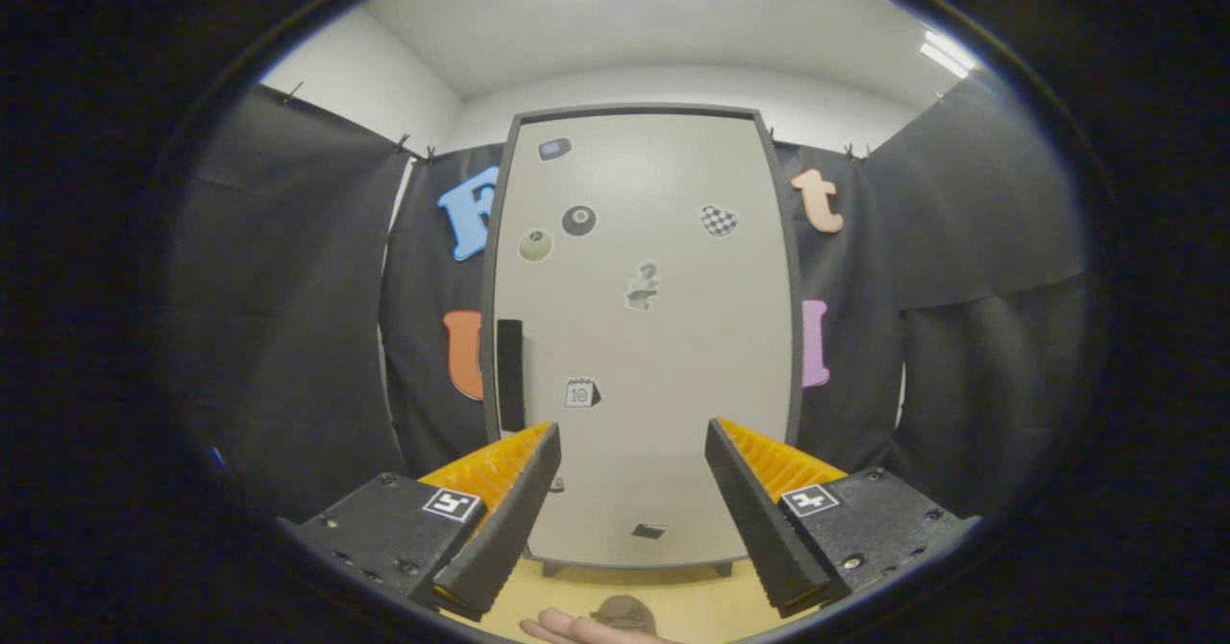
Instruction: Open the shoe cabinet door, grab the shoes and put them into the shoe cabinet, then close the shoe cabinet door.
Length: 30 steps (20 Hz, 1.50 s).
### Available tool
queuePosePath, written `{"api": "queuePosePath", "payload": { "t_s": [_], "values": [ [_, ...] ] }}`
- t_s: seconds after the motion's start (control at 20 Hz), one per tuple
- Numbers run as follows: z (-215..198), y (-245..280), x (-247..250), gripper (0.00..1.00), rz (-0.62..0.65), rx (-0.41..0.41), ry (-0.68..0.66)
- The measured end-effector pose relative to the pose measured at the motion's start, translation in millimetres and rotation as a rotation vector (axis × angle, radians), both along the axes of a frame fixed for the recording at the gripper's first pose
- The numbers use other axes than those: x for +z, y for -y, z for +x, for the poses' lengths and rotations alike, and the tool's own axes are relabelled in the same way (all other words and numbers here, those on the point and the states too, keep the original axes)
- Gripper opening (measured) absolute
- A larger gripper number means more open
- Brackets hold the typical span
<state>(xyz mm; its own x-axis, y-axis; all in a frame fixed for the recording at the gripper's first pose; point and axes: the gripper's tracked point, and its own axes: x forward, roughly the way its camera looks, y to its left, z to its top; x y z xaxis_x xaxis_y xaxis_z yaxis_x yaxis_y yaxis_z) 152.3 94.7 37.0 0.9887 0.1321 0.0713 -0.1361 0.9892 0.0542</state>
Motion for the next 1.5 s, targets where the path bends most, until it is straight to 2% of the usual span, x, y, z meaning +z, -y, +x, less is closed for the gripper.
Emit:
{"api": "queuePosePath", "payload": {
  "t_s": [0.2,0.4,0.55,0.7,0.75,0.9,1.05,1.15,1.3,1.35,1.5],
  "values": [
    [49.2,-37.1,15.1,0.98,0.01,0.067,0.019],
    [91.1,-82.2,9.3,0.99,0.004,0.154,-0.014],
    [115.2,-104.1,7.1,0.99,0.0,0.161,-0.03],
    [134.7,-116.1,5.7,0.97,-0.022,0.118,-0.037],
    [139.9,-118.1,3.5,0.88,-0.031,0.107,-0.05],
    [153.1,-127.2,4.1,0.73,-0.033,0.105,-0.046],
    [157.5,-126.0,4.3,0.4,-0.029,0.075,-0.049],
    [160.2,-125.0,2.8,0.39,-0.07,0.06,-0.073],
    [160.7,-122.2,-3.4,0.39,-0.064,0.054,-0.123],
    [159.0,-122.7,-2.3,0.35,-0.063,0.056,-0.126],
    [149.9,-120.0,-2.1,0.3,-0.078,0.089,-0.122]
  ]
}}
